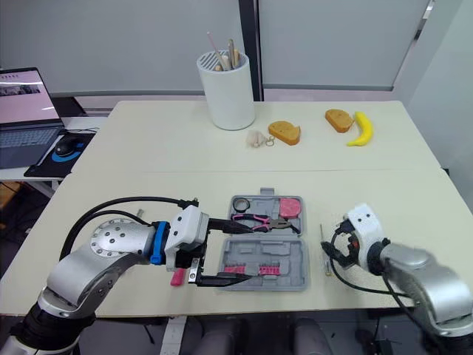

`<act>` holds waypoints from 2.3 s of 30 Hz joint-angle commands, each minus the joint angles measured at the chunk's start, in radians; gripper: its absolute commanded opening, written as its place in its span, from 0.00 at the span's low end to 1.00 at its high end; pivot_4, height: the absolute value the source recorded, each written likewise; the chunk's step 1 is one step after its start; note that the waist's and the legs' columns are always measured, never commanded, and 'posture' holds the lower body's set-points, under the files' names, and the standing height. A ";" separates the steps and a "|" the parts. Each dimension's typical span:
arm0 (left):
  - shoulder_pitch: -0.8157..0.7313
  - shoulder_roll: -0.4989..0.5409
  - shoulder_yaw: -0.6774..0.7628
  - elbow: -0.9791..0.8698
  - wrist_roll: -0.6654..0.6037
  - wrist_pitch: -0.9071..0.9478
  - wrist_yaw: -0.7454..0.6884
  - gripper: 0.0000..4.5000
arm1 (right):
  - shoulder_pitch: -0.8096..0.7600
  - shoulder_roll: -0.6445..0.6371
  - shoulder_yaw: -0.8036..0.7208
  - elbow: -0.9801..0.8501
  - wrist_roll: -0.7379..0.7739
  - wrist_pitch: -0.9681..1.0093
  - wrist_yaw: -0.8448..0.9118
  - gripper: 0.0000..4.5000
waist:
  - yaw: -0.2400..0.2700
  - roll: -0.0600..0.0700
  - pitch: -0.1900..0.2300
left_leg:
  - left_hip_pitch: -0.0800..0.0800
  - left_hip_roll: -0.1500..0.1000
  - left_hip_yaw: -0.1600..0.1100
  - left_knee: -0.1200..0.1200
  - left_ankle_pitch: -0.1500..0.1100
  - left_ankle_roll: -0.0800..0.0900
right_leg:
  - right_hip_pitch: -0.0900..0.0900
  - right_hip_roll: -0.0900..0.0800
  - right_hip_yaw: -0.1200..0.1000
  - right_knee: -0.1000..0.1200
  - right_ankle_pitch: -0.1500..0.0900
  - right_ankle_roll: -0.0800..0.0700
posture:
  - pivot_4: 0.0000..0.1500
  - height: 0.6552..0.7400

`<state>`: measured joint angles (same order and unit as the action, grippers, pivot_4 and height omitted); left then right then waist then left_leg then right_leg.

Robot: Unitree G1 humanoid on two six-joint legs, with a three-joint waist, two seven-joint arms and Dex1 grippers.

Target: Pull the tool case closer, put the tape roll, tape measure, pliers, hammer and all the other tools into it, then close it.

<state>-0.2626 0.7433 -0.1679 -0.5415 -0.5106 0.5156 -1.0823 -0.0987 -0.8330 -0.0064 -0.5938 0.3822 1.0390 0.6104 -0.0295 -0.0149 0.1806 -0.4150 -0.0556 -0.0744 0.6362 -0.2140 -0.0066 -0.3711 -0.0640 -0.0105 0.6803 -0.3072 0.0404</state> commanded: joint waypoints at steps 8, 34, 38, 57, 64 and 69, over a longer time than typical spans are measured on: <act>-0.016 0.015 0.034 0.011 -0.009 -0.011 -0.007 1.00 | -0.381 -0.321 0.466 0.358 -0.525 -1.165 0.642 0.99 | -0.001 -0.001 0.001 | 0.000 0.004 0.002 0.001 0.000 -0.001 | -0.001 0.002 0.000 0.000 0.000 0.000 | 1.00 1.00; 0.070 0.032 0.053 -0.102 -0.022 0.054 0.084 1.00 | -0.734 0.029 0.704 0.955 -0.962 -1.814 0.701 0.36 | 0.000 -0.002 0.002 | 0.000 0.010 0.003 0.006 0.000 -0.002 | -0.001 0.006 0.003 0.001 0.002 -0.004 | 1.00 1.00; 0.073 0.034 0.052 -0.105 -0.023 0.055 0.086 1.00 | -0.747 0.048 0.713 0.989 -0.987 -1.829 0.686 0.36 | 0.001 -0.002 0.002 | 0.000 0.011 0.002 0.006 0.000 -0.002 | -0.001 0.007 0.003 0.001 0.002 -0.004 | 1.00 1.00; 0.048 0.023 0.032 -0.076 -0.007 0.047 0.073 1.00 | -0.742 0.073 0.736 1.030 -1.045 -1.869 0.677 0.08 | 0.001 -0.002 0.002 | 0.000 0.012 0.002 0.006 0.000 -0.002 | -0.001 0.008 0.003 0.001 0.003 -0.005 | 1.00 1.00; 0.050 0.012 0.014 -0.051 0.013 0.021 0.064 1.00 | -0.697 0.035 0.684 1.010 -0.981 -1.814 0.673 0.05 | 0.003 -0.002 0.002 | 0.000 0.012 0.002 0.006 0.000 -0.002 | -0.001 0.008 0.003 0.001 0.003 -0.005 | 1.00 1.00; 0.060 0.010 0.017 -0.060 0.008 0.016 0.067 1.00 | -0.562 -0.103 0.554 0.903 -0.785 -1.610 0.769 0.05 | 0.013 -0.002 0.002 | -0.001 0.011 0.003 0.006 -0.001 -0.002 | -0.001 0.007 0.004 0.000 0.003 -0.005 | 1.00 1.00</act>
<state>-0.2037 0.7568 -0.1555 -0.5833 -0.4983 0.5527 -1.0142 -0.6870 -0.9019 0.6119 0.3645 -0.4924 -0.6618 1.3322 -0.0161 -0.0169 0.1824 -0.4158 -0.0443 -0.0712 0.6425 -0.2147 -0.0091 -0.3722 -0.0568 -0.0066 0.6802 -0.3044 0.0352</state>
